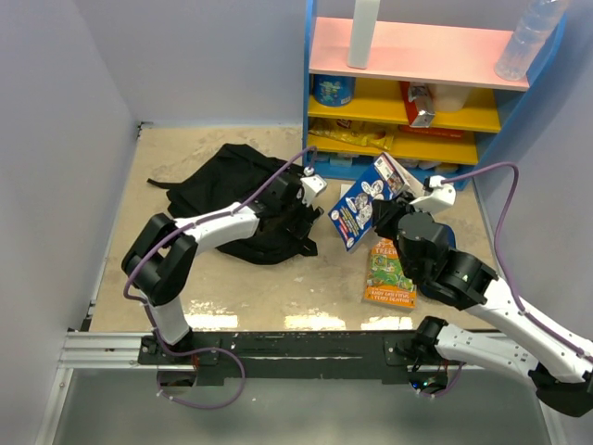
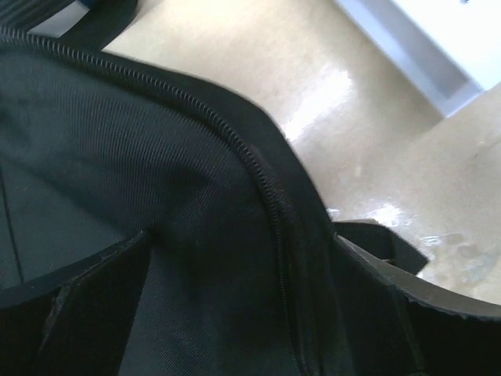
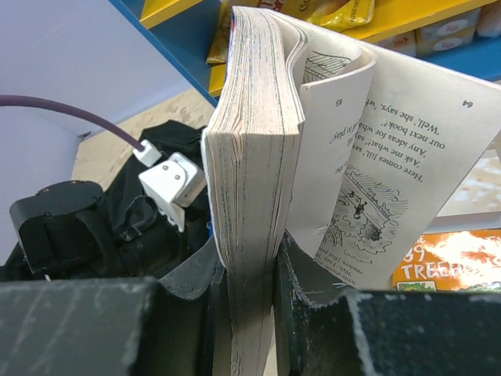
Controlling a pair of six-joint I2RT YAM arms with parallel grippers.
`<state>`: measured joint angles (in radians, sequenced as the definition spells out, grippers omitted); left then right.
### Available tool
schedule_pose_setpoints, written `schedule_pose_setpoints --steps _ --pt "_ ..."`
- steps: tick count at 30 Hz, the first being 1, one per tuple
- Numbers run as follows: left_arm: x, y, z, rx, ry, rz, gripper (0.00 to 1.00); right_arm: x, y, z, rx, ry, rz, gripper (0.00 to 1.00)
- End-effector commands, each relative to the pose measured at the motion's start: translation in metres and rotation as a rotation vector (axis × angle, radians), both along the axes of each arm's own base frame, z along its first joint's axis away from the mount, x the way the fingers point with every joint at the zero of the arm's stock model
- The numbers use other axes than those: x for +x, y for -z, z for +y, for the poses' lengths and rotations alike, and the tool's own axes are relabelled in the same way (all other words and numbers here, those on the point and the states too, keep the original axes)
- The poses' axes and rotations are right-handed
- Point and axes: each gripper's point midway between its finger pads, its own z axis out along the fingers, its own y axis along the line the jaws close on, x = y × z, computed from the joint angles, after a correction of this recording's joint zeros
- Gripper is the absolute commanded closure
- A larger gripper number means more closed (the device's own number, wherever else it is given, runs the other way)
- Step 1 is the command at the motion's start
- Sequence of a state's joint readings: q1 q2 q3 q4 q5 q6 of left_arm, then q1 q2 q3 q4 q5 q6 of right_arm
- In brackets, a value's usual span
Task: Pack the student bag
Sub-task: Place the book in the student bag.
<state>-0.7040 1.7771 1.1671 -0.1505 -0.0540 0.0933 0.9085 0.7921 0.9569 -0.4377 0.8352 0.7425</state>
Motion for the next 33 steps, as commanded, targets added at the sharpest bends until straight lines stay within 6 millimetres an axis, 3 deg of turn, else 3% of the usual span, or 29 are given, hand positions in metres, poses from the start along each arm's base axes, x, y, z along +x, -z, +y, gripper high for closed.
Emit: schedule_pose_setpoints --steps 1,7,9,10,12,14,16,18,24,27,28,33 --pt "0.013 -0.025 0.01 0.011 -0.068 -0.107 0.0 0.006 -0.031 0.006 0.119 0.004 -0.086 1.0" --pt "0.026 -0.038 0.011 -0.026 -0.1 -0.142 0.0 0.004 -0.032 0.01 0.123 -0.02 -0.089 1.0" --pt "0.031 -0.047 0.01 -0.078 -0.103 -0.131 0.19 0.003 -0.031 0.01 0.126 -0.025 -0.086 1.0" --pt "0.034 -0.049 0.012 -0.085 -0.108 -0.129 0.43 0.003 -0.028 0.01 0.121 -0.025 -0.081 1.0" --pt "0.037 -0.055 0.013 -0.09 -0.1 -0.136 0.63 0.002 -0.026 0.009 0.124 -0.027 -0.077 1.0" --pt "0.036 -0.052 0.014 -0.086 -0.098 -0.125 0.73 0.002 -0.024 0.01 0.129 -0.027 -0.076 1.0" --pt "0.036 -0.05 0.017 -0.086 -0.097 -0.113 0.91 0.002 -0.022 0.011 0.129 -0.036 -0.072 1.0" --pt "0.037 -0.051 0.019 -0.1 -0.1 -0.102 1.0 0.003 -0.021 0.014 0.125 -0.042 -0.068 1.0" --pt "0.049 -0.082 0.032 -0.173 -0.096 -0.086 1.0 0.005 -0.019 0.021 0.124 -0.061 -0.064 1.0" --pt "0.057 -0.112 0.043 -0.189 -0.077 -0.111 1.0 0.009 -0.013 0.032 0.119 -0.08 -0.049 1.0" --pt "0.057 -0.127 0.045 -0.194 -0.062 -0.123 1.0 0.012 -0.008 0.037 0.121 -0.086 -0.04 1.0" --pt "0.056 -0.161 0.063 -0.149 -0.005 -0.129 1.0 0.019 0.004 0.072 0.163 -0.179 -0.016 1.0"
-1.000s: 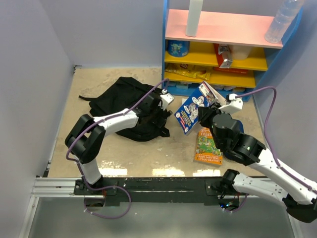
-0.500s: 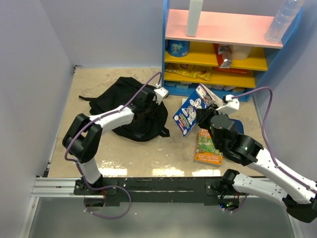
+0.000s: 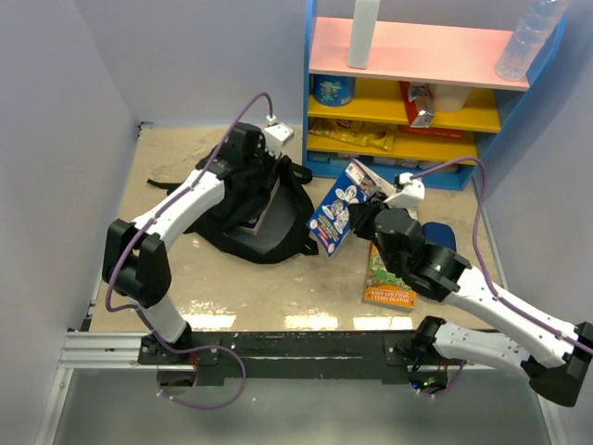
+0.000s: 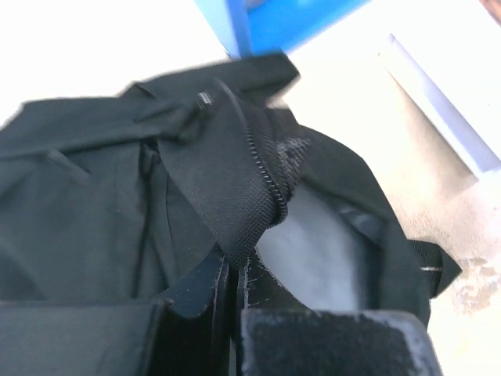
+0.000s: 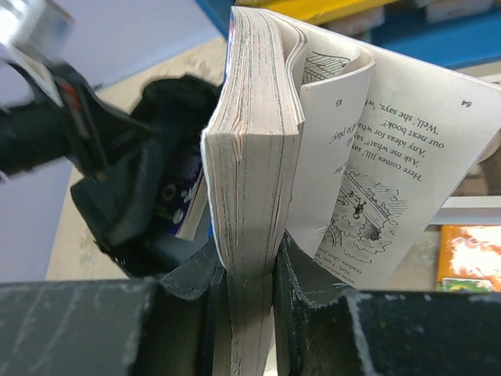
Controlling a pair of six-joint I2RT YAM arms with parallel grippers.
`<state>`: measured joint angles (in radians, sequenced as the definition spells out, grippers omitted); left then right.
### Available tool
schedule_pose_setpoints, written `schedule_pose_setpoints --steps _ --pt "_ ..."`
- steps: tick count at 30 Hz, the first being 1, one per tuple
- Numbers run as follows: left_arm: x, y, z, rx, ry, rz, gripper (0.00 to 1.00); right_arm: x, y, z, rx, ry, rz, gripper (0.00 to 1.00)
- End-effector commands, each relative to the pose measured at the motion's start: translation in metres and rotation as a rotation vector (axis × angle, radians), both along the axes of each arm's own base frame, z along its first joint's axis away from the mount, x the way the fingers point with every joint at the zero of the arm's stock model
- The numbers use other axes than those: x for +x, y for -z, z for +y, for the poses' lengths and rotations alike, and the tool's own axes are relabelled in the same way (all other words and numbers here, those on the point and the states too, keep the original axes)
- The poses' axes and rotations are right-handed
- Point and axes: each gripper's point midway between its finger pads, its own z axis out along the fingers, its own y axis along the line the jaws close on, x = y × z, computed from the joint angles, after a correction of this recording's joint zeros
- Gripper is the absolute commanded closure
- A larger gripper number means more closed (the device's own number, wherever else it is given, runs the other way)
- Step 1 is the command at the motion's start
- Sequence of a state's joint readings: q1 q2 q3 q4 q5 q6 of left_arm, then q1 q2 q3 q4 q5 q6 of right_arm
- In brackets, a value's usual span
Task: Pack the student bag
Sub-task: Place the book in the student bag.
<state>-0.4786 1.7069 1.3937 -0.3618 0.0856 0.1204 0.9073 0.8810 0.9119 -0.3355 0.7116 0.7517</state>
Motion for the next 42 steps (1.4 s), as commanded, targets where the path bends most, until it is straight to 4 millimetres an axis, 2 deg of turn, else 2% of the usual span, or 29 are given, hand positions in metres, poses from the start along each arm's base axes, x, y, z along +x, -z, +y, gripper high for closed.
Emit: schedule_pose_setpoints --steps 1,2,4,5,8,9,10,11,12,19,22,24,26,27,28,29,32,35,36,38,42 --pt "-0.006 -0.079 0.006 -0.028 0.104 -0.107 1.0 0.012 -0.024 0.039 0.185 -0.073 -0.058 1.0" --pt "-0.008 -0.082 0.008 -0.011 0.122 -0.116 1.0 0.017 -0.013 0.05 0.172 -0.086 -0.037 1.0" --pt "-0.016 -0.087 0.011 -0.006 0.132 -0.119 1.0 0.022 -0.014 0.072 0.215 -0.142 -0.036 1.0" --pt "-0.018 -0.089 0.012 -0.002 0.14 -0.123 1.0 0.027 0.0 0.085 0.2 -0.164 -0.007 1.0" --pt "-0.024 -0.093 0.012 -0.009 0.15 -0.122 1.0 0.036 0.001 0.121 0.271 -0.249 0.014 1.0" --pt "-0.026 -0.093 0.012 -0.013 0.148 -0.118 1.0 0.043 0.019 0.135 0.257 -0.262 0.051 1.0" --pt "-0.028 -0.094 0.012 -0.015 0.153 -0.114 1.0 0.045 0.011 0.149 0.314 -0.296 0.042 1.0" --pt "-0.029 -0.095 0.011 -0.019 0.162 -0.113 1.0 0.048 0.015 0.157 0.332 -0.308 0.045 1.0" --pt "-0.031 -0.096 0.01 -0.025 0.167 -0.113 1.0 0.054 0.027 0.167 0.336 -0.312 0.066 1.0" --pt "-0.032 -0.097 0.007 -0.04 0.183 -0.13 1.0 0.077 0.037 0.205 0.575 -0.304 0.06 1.0" --pt "-0.032 -0.096 0.005 -0.047 0.188 -0.128 1.0 0.081 0.036 0.21 0.653 -0.284 0.07 1.0" --pt "-0.032 -0.098 0.004 -0.056 0.189 -0.13 1.0 0.086 0.045 0.209 0.682 -0.241 0.089 1.0" --pt "-0.033 -0.097 0.002 -0.069 0.19 -0.121 1.0 0.093 0.065 0.21 0.71 -0.175 0.154 1.0" --pt "-0.034 -0.097 0.001 -0.077 0.194 -0.119 1.0 0.095 0.067 0.211 0.733 -0.161 0.161 1.0" --pt "-0.033 -0.1 0.0 -0.083 0.193 -0.12 1.0 0.096 0.061 0.215 0.784 -0.175 0.155 1.0" --pt "-0.034 -0.1 -0.001 -0.09 0.194 -0.116 1.0 0.098 0.067 0.219 0.785 -0.178 0.166 1.0" --pt "-0.037 -0.099 -0.001 -0.088 0.205 -0.11 1.0 0.096 0.051 0.227 0.809 -0.222 0.166 1.0" --pt "-0.037 -0.095 0.003 -0.064 0.2 -0.118 1.0 0.088 0.041 0.223 0.859 -0.252 0.174 1.0" --pt "-0.037 -0.091 0.004 -0.058 0.199 -0.114 1.0 0.086 0.035 0.216 0.866 -0.24 0.16 1.0" --pt "-0.038 -0.091 0.005 -0.058 0.198 -0.116 1.0 0.091 0.035 0.205 0.846 -0.174 0.14 1.0" --pt "-0.039 -0.096 0.002 -0.083 0.191 -0.111 1.0 0.106 0.026 0.205 0.893 -0.135 0.073 1.0"
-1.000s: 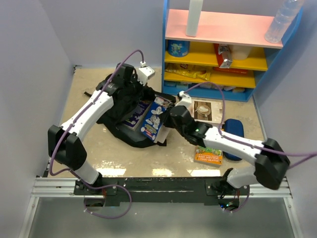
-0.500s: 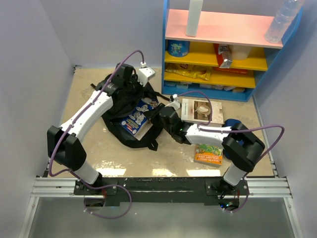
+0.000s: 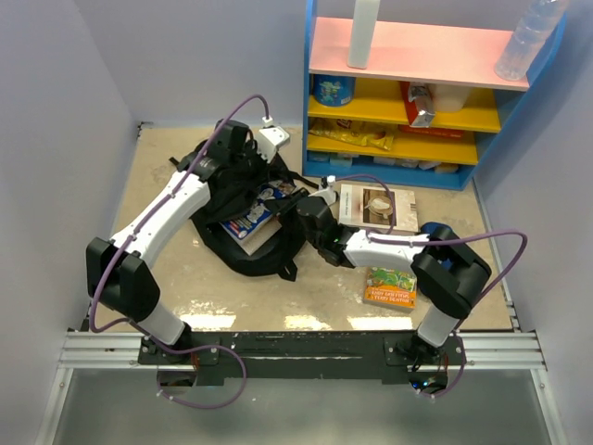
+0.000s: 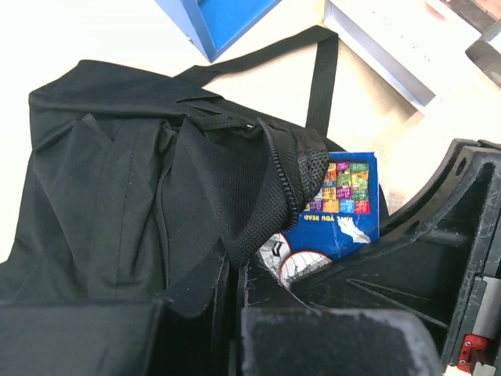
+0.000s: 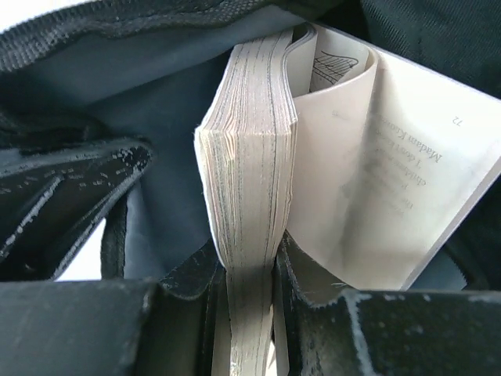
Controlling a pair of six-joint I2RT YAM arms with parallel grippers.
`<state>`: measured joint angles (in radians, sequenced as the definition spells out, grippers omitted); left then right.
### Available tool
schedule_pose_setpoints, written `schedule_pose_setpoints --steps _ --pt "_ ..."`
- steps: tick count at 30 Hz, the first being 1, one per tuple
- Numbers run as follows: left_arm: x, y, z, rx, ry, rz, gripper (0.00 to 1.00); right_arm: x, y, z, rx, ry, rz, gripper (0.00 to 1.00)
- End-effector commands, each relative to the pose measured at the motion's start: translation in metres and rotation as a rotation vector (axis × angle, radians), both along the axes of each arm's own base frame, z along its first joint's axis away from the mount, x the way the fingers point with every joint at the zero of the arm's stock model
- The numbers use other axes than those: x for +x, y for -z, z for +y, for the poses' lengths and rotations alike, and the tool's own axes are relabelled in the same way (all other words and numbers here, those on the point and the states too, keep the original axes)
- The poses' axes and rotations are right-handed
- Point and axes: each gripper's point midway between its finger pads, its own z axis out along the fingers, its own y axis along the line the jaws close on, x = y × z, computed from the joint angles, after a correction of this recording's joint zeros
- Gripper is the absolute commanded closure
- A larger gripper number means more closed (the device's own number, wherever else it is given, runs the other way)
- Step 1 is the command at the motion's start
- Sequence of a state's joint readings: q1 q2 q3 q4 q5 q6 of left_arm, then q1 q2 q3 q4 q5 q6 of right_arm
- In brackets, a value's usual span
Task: Pack the student bag
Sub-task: Place the book in the student bag.
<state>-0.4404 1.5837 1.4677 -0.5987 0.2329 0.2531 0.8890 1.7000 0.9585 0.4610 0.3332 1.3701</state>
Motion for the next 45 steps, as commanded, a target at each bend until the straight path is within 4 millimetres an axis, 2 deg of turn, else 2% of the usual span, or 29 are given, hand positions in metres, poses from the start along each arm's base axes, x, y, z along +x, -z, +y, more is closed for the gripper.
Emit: schedule_pose_setpoints --steps 1,2,3,4,5,6,7,8,9,11,14,15,18,20,21,23,25,26,27,29,30,32,34,38,39,41,43,44,45 --pt "0.0 -0.051 -0.013 -0.112 0.028 -0.117 1.0 0.028 -0.071 0.003 0.208 0.12 -0.135 1.0" --pt "0.0 -0.051 -0.013 -0.118 0.017 -0.108 1.0 0.032 -0.068 0.007 0.197 0.126 -0.13 1.0" --pt "0.0 -0.053 -0.014 -0.119 0.015 -0.103 1.0 0.037 -0.078 0.015 0.208 0.131 -0.144 0.97" --pt "0.0 -0.055 -0.015 -0.129 0.014 -0.098 1.0 0.04 -0.059 0.022 0.164 0.13 -0.128 0.95" --pt "-0.001 -0.056 -0.016 -0.134 0.015 -0.095 1.0 0.042 -0.056 0.028 0.156 0.13 -0.122 0.93" --pt "-0.002 -0.058 -0.017 -0.141 0.02 -0.094 1.0 0.044 -0.059 0.038 0.164 0.121 -0.126 0.86" --pt "-0.002 -0.057 -0.018 -0.148 0.019 -0.088 1.0 0.047 -0.043 0.044 0.141 0.119 -0.106 0.81" --pt "-0.003 -0.057 -0.018 -0.152 0.02 -0.086 1.0 0.048 -0.037 0.049 0.14 0.11 -0.101 0.75" --pt "-0.003 -0.058 -0.019 -0.157 0.022 -0.085 1.0 0.047 -0.04 0.06 0.151 0.072 -0.11 0.63" --pt "-0.002 -0.057 -0.019 -0.156 0.02 -0.082 1.0 0.047 -0.026 0.07 0.117 0.037 -0.089 0.55" --pt "-0.001 -0.054 -0.019 -0.148 0.017 -0.081 1.0 0.039 -0.025 0.069 0.099 0.013 -0.104 0.37" --pt "-0.001 -0.052 -0.019 -0.147 0.015 -0.079 1.0 0.037 -0.03 0.068 0.097 0.003 -0.123 0.26" --pt "0.001 -0.05 -0.018 -0.144 0.015 -0.083 1.0 0.032 -0.034 0.059 0.042 -0.001 -0.125 0.14" --pt "0.002 -0.05 -0.017 -0.137 0.01 -0.09 1.0 0.024 -0.025 0.051 -0.017 -0.019 -0.103 0.14" --pt "0.002 -0.05 -0.016 -0.135 0.008 -0.094 1.0 0.022 -0.037 0.044 -0.028 -0.01 -0.127 0.16" --pt "0.003 -0.051 -0.015 -0.128 0.007 -0.103 1.0 0.013 -0.025 0.03 -0.101 -0.014 -0.105 0.19" --pt "0.004 -0.05 -0.013 -0.123 0.004 -0.103 1.0 0.003 -0.028 0.016 -0.144 -0.023 -0.097 0.27" --pt "0.004 -0.051 -0.013 -0.122 0.004 -0.107 1.0 -0.002 -0.019 0.007 -0.179 -0.022 -0.088 0.33" --pt "0.004 -0.049 -0.012 -0.122 0.001 -0.104 1.0 -0.004 -0.022 -0.001 -0.2 -0.013 -0.102 0.5" --pt "0.006 -0.049 -0.011 -0.121 -0.003 -0.106 1.0 -0.01 -0.025 -0.012 -0.22 -0.007 -0.112 0.74" --pt "0.007 -0.051 -0.01 -0.122 -0.006 -0.111 1.0 -0.009 -0.027 -0.017 -0.249 0.006 -0.128 0.9" --pt "0.008 -0.052 -0.01 -0.128 -0.01 -0.111 1.0 -0.014 -0.026 -0.024 -0.272 0.025 -0.126 1.0" --pt "0.008 -0.053 -0.011 -0.13 -0.012 -0.113 1.0 -0.016 -0.028 -0.02 -0.283 0.013 -0.145 1.0" --pt "0.009 -0.054 -0.009 -0.13 -0.02 -0.114 1.0 -0.02 -0.031 0.008 -0.304 -0.063 -0.16 1.0" --pt "0.009 -0.054 -0.009 -0.129 -0.022 -0.113 1.0 -0.019 -0.013 0.015 -0.328 -0.09 -0.138 1.0" --pt "0.01 -0.053 -0.008 -0.125 -0.022 -0.115 1.0 -0.021 0.003 0.022 -0.358 -0.122 -0.089 1.0" --pt "0.011 -0.05 -0.006 -0.119 -0.027 -0.109 1.0 -0.015 0.005 0.001 -0.393 -0.07 -0.059 1.0" --pt "0.011 -0.048 -0.005 -0.116 -0.029 -0.106 1.0 -0.013 0.012 -0.021 -0.423 -0.017 -0.053 0.94" --pt "0.01 -0.044 -0.005 -0.117 -0.027 -0.097 1.0 -0.004 -0.013 -0.043 -0.385 0.038 -0.083 0.72"
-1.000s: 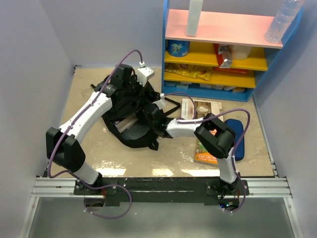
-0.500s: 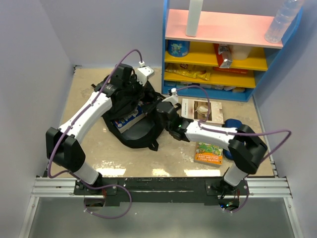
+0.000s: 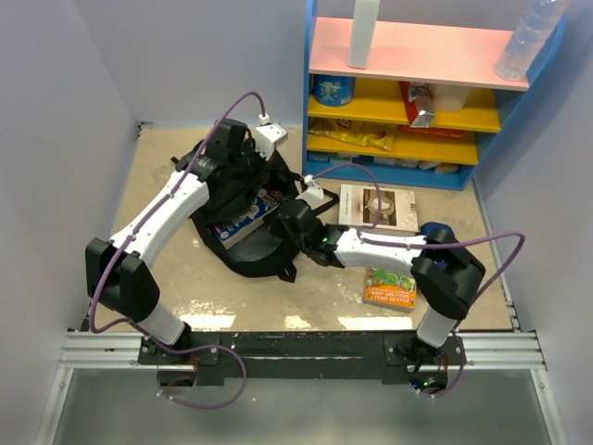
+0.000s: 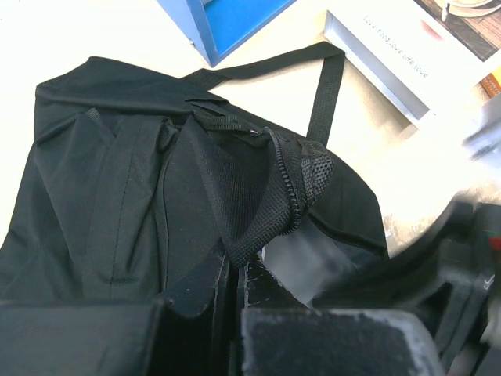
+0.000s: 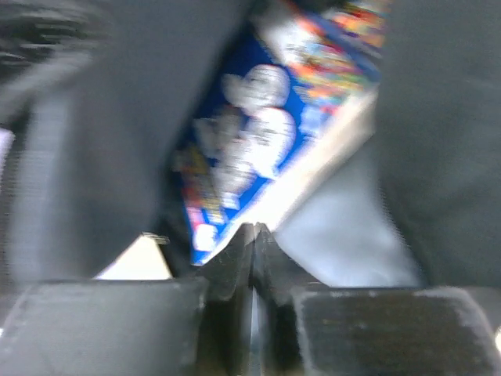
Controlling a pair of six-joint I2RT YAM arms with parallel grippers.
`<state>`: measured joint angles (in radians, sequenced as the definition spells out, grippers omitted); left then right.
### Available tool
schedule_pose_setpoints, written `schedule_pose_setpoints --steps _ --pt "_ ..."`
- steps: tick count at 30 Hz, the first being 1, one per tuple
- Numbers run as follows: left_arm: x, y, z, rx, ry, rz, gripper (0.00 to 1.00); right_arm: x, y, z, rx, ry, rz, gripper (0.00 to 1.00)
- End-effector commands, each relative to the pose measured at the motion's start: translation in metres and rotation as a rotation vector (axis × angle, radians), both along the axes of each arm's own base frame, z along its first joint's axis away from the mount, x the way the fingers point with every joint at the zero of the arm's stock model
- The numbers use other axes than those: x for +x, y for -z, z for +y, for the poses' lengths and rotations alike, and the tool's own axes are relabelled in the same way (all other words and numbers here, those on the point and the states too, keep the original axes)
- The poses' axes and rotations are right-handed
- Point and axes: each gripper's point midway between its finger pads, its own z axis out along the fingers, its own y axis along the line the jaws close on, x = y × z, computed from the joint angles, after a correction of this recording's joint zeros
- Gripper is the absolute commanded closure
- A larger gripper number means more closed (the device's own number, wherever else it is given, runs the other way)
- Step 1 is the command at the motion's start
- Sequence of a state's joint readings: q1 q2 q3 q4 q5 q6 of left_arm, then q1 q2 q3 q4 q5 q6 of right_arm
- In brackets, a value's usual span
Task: Pack the student bag
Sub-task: Place the book in the student bag.
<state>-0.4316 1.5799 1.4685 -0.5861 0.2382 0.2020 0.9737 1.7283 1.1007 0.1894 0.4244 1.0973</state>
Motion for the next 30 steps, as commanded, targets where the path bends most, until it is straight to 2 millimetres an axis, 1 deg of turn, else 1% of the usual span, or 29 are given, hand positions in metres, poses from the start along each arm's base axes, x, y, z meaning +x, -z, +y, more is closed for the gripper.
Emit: schedule_pose_setpoints --steps 1,2,3,4,5,6,7,8,9,12,13,14,15,16,17,18,20,21,22,23,24,25,26,27,28,29,30 --pt "0.009 -0.038 -0.004 -0.074 0.007 -0.107 1.0 0.021 -0.034 -0.072 -0.014 0.154 -0.044 0.62" --pt "0.008 -0.037 -0.004 -0.075 0.009 -0.107 1.0 0.023 -0.025 -0.09 -0.03 0.178 -0.022 0.52" --pt "0.008 -0.033 -0.004 -0.073 0.012 -0.101 1.0 0.038 -0.026 -0.117 -0.015 0.237 -0.002 0.33" --pt "0.008 -0.032 -0.003 -0.073 0.011 -0.102 1.0 0.039 -0.029 -0.135 -0.007 0.256 0.017 0.26" --pt "0.008 -0.033 -0.003 -0.074 0.013 -0.104 1.0 0.04 -0.022 -0.151 -0.011 0.275 0.044 0.19" --pt "0.008 -0.033 -0.003 -0.077 0.014 -0.102 1.0 0.05 -0.022 -0.175 0.004 0.322 0.062 0.1" --pt "0.009 -0.034 -0.002 -0.08 0.014 -0.102 1.0 0.048 -0.014 -0.191 -0.016 0.346 0.097 0.05" --pt "0.009 -0.034 -0.002 -0.08 0.014 -0.103 1.0 0.045 -0.022 -0.202 0.004 0.358 0.09 0.01" --pt "0.008 -0.035 -0.002 -0.081 0.018 -0.104 1.0 0.046 -0.013 -0.22 0.004 0.393 0.117 0.01" --pt "0.007 -0.034 0.0 -0.077 0.019 -0.106 1.0 0.029 0.003 -0.234 0.002 0.412 0.196 0.01" --pt "0.007 -0.033 0.001 -0.076 0.018 -0.105 1.0 0.025 0.008 -0.234 0.011 0.412 0.216 0.01" --pt "0.007 -0.033 0.001 -0.078 0.021 -0.104 1.0 0.016 0.018 -0.237 0.019 0.422 0.24 0.01" --pt "0.006 -0.032 0.0 -0.079 0.022 -0.099 1.0 0.013 0.022 -0.239 0.06 0.451 0.258 0.01" --pt "0.006 -0.031 0.0 -0.079 0.025 -0.096 1.0 0.013 0.021 -0.237 0.102 0.459 0.25 0.01" --pt "0.004 -0.031 -0.001 -0.08 0.027 -0.093 1.0 0.005 0.033 -0.238 0.123 0.458 0.271 0.02" --pt "0.004 -0.032 0.0 -0.08 0.029 -0.093 1.0 0.005 0.027 -0.236 0.176 0.464 0.259 0.02" --pt "0.003 -0.031 0.0 -0.076 0.032 -0.092 1.0 0.004 0.024 -0.236 0.208 0.472 0.251 0.08" --pt "0.003 -0.031 0.001 -0.074 0.033 -0.092 1.0 0.004 0.021 -0.237 0.19 0.466 0.242 0.09" --pt "0.003 -0.031 0.001 -0.073 0.036 -0.091 1.0 0.002 0.024 -0.242 0.145 0.475 0.254 0.09" --pt "0.003 -0.03 0.001 -0.07 0.035 -0.089 1.0 0.006 0.012 -0.243 0.125 0.474 0.243 0.07" --pt "0.002 -0.03 0.001 -0.071 0.036 -0.09 1.0 0.003 0.014 -0.243 0.083 0.457 0.254 0.07" --pt "0.003 -0.03 0.001 -0.07 0.037 -0.09 1.0 -0.006 0.024 -0.247 0.025 0.454 0.302 0.06" --pt "0.003 -0.029 0.0 -0.072 0.038 -0.089 1.0 -0.008 0.021 -0.248 -0.003 0.448 0.31 0.04" --pt "0.002 -0.03 0.0 -0.074 0.04 -0.089 1.0 -0.012 0.025 -0.255 -0.053 0.457 0.315 0.03" --pt "0.002 -0.029 -0.001 -0.075 0.043 -0.087 1.0 -0.018 0.028 -0.259 -0.07 0.46 0.328 0.02" --pt "0.002 -0.028 -0.001 -0.077 0.044 -0.088 1.0 -0.024 0.036 -0.26 -0.07 0.459 0.345 0.03" --pt "0.002 -0.027 -0.002 -0.076 0.046 -0.089 1.0 -0.027 0.039 -0.258 -0.05 0.451 0.344 0.05"
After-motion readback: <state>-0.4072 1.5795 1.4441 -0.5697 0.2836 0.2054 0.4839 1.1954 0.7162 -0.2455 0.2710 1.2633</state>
